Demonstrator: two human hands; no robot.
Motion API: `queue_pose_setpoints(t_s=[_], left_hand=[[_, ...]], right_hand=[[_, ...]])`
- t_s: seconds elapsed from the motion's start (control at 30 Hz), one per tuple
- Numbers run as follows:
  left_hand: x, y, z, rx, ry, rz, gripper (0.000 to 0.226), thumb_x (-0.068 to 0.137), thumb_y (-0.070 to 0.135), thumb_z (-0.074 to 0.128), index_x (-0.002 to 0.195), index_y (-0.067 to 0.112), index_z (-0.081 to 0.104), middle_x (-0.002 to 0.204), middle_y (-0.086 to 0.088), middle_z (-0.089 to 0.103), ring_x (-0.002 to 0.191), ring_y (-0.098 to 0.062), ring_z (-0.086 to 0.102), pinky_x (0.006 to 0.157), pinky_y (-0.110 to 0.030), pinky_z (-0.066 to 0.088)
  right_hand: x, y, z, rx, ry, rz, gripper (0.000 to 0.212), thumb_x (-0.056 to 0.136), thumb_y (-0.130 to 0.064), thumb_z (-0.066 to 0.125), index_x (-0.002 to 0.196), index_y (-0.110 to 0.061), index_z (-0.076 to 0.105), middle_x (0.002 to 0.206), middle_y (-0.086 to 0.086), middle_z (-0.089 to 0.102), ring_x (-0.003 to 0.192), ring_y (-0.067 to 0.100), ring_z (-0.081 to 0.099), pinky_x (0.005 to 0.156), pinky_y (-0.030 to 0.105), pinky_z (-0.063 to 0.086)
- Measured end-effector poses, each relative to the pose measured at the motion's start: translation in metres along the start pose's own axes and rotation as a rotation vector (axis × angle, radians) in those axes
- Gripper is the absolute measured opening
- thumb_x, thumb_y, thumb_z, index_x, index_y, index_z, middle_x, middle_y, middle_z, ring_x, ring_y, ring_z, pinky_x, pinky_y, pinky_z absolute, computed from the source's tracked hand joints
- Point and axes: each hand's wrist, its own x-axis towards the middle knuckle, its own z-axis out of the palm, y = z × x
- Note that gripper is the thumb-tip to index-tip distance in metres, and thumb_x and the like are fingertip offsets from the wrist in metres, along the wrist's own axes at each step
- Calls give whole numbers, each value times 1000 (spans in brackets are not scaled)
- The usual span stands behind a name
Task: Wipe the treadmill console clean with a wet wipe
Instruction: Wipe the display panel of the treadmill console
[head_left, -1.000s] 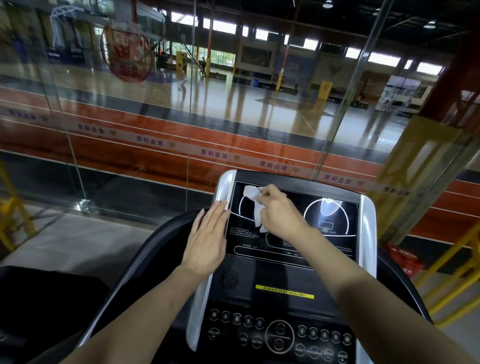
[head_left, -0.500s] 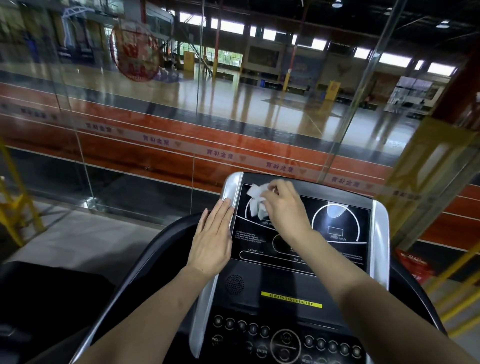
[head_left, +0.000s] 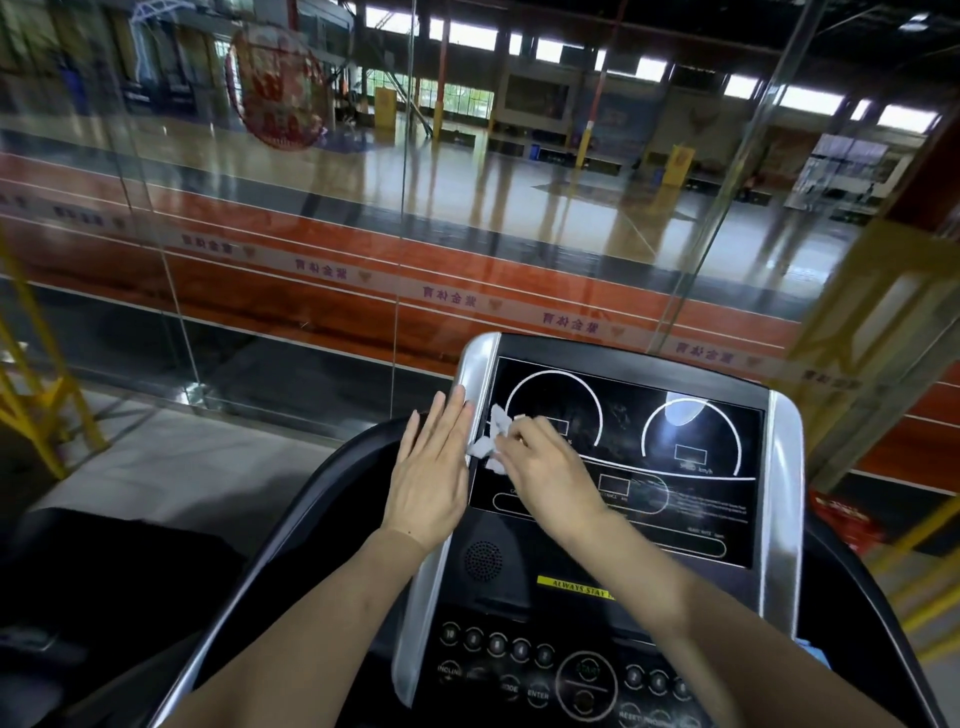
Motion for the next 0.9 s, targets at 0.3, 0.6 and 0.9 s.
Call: queue_pose_setpoints(t_s=[0.3, 0.6, 0.9], left_hand=[[0, 1, -1, -45, 2, -44, 74, 95, 14, 26, 167, 21, 11, 175, 7, -2, 161, -13, -4, 131, -42, 1], [-12, -3, 2, -65, -31, -37, 75, 98, 15, 27, 167, 26, 0, 175, 9, -10, 161, -12, -4, 131, -48, 6], [-15, -3, 6, 4, 24, -43, 86, 97, 6, 45, 167, 26, -2, 175, 9, -10, 161, -13, -3, 130, -51, 9]], right_hand=[[71, 14, -21, -63, 1, 119, 18, 82, 2, 71, 99, -2, 73, 90, 13, 64, 87, 32, 57, 68, 41, 52], [-6, -13, 2, 40, -37, 1, 13, 96, -34, 51, 92, -33, 63, 89, -10, 53, 81, 3, 53, 64, 31, 41], [22, 3, -6, -48, -20, 59, 31, 87, -1, 56, 112, -7, 72, 96, 11, 63, 92, 31, 55, 71, 44, 52]])
